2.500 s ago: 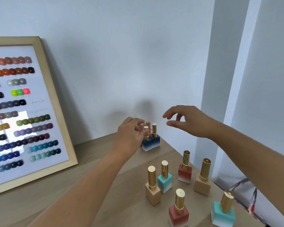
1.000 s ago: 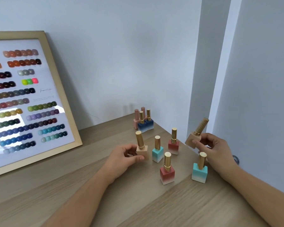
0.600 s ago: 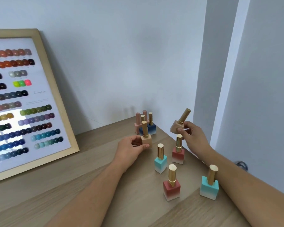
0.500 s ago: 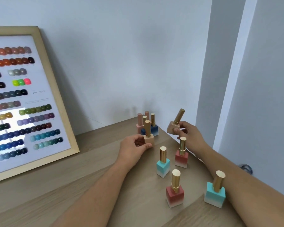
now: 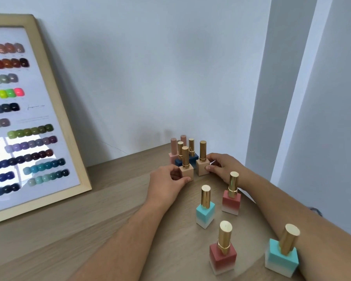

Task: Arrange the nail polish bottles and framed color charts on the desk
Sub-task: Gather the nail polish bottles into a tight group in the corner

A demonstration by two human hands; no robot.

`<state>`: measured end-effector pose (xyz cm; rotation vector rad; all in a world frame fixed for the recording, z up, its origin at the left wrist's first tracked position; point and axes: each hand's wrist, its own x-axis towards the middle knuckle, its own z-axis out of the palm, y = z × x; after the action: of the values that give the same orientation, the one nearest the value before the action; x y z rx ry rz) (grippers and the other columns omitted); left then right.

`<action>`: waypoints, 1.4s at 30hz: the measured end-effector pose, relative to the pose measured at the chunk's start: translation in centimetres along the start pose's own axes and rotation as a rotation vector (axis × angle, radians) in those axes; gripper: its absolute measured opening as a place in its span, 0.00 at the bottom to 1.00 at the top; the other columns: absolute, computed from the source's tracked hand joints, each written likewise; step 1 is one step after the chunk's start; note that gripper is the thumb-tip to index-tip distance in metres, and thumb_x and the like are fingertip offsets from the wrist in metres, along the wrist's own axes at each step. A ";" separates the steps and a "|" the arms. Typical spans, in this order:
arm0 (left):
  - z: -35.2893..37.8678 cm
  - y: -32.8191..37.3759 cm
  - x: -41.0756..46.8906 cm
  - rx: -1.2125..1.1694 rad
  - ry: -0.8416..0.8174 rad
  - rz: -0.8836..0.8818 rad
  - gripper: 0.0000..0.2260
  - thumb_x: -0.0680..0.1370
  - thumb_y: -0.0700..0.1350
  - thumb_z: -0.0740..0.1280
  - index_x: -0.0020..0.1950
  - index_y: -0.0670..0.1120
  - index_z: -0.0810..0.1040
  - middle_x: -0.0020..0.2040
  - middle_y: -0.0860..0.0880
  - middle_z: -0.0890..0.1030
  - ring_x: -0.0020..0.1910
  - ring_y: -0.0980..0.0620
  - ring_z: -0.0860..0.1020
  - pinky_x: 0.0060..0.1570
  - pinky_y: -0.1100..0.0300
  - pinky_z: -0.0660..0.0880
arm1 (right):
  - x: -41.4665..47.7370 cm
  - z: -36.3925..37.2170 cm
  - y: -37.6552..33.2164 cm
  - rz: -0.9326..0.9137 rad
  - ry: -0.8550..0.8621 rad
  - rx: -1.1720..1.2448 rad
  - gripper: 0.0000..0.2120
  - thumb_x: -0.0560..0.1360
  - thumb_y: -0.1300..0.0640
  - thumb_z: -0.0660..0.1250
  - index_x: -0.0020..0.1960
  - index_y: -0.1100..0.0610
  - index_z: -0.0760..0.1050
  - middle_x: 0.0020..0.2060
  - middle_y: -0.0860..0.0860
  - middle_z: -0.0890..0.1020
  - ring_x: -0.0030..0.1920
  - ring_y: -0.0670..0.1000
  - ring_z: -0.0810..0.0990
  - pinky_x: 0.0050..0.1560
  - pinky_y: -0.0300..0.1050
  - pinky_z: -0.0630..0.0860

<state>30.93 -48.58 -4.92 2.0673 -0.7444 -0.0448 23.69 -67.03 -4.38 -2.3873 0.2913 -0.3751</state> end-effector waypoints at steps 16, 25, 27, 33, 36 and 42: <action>0.1 -0.2 0.4 -0.043 0.116 -0.039 0.21 0.63 0.49 0.79 0.43 0.53 0.67 0.40 0.54 0.74 0.36 0.58 0.73 0.32 0.67 0.67 | -0.6 0.9 -0.6 0.032 0.130 0.147 0.16 0.70 0.58 0.72 0.55 0.50 0.72 0.47 0.46 0.79 0.45 0.46 0.79 0.48 0.38 0.74; 0.1 -1.0 2.9 -0.105 0.105 -0.143 0.35 0.60 0.51 0.80 0.62 0.51 0.67 0.51 0.52 0.74 0.45 0.56 0.76 0.44 0.62 0.75 | 1.3 1.4 -0.8 -0.007 0.141 0.142 0.18 0.70 0.58 0.72 0.58 0.51 0.74 0.50 0.49 0.79 0.45 0.46 0.79 0.44 0.32 0.72; 0.0 -1.3 3.2 -0.109 0.110 -0.136 0.33 0.60 0.51 0.80 0.60 0.51 0.70 0.49 0.53 0.75 0.41 0.61 0.74 0.38 0.66 0.70 | 1.8 1.5 -0.8 -0.015 0.136 0.114 0.20 0.70 0.58 0.72 0.61 0.52 0.74 0.53 0.49 0.80 0.47 0.47 0.79 0.48 0.35 0.73; 0.0 -1.8 4.3 -0.110 0.125 -0.130 0.28 0.62 0.51 0.80 0.58 0.50 0.74 0.41 0.58 0.74 0.41 0.61 0.74 0.34 0.70 0.67 | 3.3 1.8 -0.8 -0.041 0.090 0.045 0.24 0.72 0.56 0.70 0.67 0.54 0.70 0.63 0.50 0.77 0.51 0.44 0.76 0.57 0.39 0.69; 0.0 -2.0 4.9 -0.084 0.129 -0.117 0.28 0.63 0.51 0.79 0.59 0.49 0.74 0.40 0.59 0.74 0.41 0.61 0.74 0.34 0.70 0.67 | 3.8 1.9 -0.9 -0.056 0.079 0.033 0.24 0.73 0.56 0.69 0.68 0.54 0.70 0.63 0.50 0.77 0.51 0.43 0.76 0.57 0.38 0.67; 0.0 -2.3 5.9 -0.086 0.142 -0.113 0.25 0.64 0.49 0.79 0.57 0.49 0.75 0.39 0.59 0.75 0.39 0.62 0.75 0.35 0.68 0.69 | 4.9 2.2 -0.8 -0.067 0.056 0.021 0.23 0.74 0.56 0.68 0.68 0.53 0.69 0.65 0.49 0.76 0.55 0.46 0.77 0.57 0.39 0.68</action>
<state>36.91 -50.73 -5.22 2.0056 -0.5300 0.0067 29.11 -66.61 -4.45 -2.3734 0.2323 -0.4743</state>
